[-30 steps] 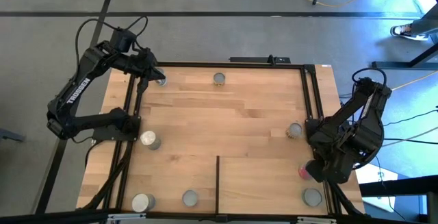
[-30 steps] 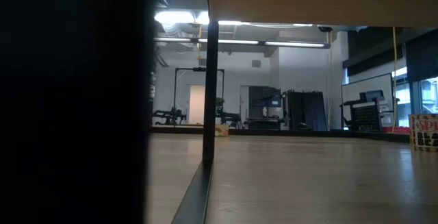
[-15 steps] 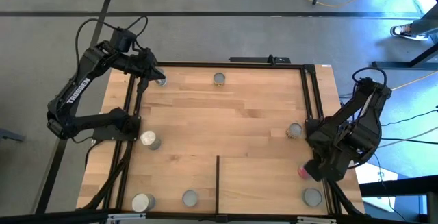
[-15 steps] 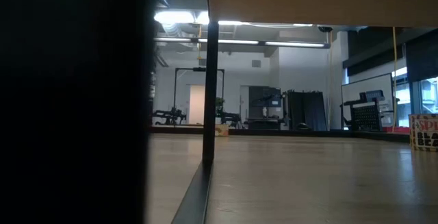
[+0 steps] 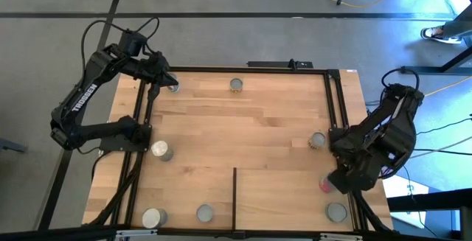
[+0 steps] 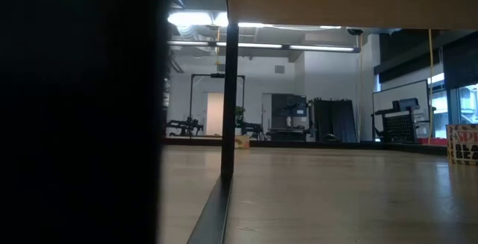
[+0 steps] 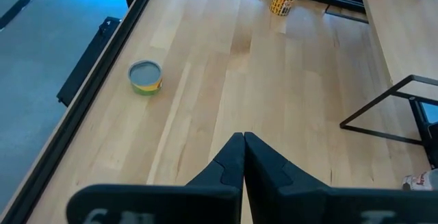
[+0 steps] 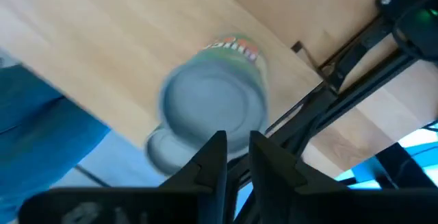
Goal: Pick and place cans onto a shelf
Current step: Put the canned chicken soup on the shelf
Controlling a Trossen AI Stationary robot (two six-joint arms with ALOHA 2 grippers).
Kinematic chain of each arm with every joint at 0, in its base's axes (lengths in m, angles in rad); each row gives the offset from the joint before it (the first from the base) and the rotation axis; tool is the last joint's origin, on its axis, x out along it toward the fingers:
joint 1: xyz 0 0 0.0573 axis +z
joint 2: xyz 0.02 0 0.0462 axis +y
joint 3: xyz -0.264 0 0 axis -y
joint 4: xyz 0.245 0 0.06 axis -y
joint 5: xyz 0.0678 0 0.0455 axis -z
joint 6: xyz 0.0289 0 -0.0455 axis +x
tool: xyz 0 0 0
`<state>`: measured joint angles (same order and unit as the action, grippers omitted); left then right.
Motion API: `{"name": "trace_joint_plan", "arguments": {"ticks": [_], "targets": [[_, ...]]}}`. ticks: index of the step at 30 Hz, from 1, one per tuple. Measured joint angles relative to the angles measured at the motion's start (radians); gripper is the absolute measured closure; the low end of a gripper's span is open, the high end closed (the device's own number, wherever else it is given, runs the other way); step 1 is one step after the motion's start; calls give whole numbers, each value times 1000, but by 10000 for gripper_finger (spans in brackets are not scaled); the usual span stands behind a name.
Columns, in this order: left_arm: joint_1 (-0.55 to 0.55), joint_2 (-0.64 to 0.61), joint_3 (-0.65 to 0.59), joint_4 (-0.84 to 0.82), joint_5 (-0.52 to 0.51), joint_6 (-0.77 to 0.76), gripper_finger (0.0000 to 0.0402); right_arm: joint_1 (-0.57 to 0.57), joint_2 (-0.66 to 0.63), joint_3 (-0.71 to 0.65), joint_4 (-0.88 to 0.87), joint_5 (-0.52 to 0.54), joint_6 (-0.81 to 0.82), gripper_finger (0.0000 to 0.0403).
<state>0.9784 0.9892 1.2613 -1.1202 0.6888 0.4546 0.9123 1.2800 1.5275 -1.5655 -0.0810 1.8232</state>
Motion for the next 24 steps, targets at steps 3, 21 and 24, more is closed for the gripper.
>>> {"name": "trace_joint_plan", "arguments": {"ticks": [3,21,24], "targets": [[0,0,0,0,0,0,401,0,0,41,-4,0,4,338],[0,0,0,0,0,1,401,-72,11,62,198,298,-194,338],[0,0,0,0,0,0,401,-95,43,62,194,280,-201,338]]}}
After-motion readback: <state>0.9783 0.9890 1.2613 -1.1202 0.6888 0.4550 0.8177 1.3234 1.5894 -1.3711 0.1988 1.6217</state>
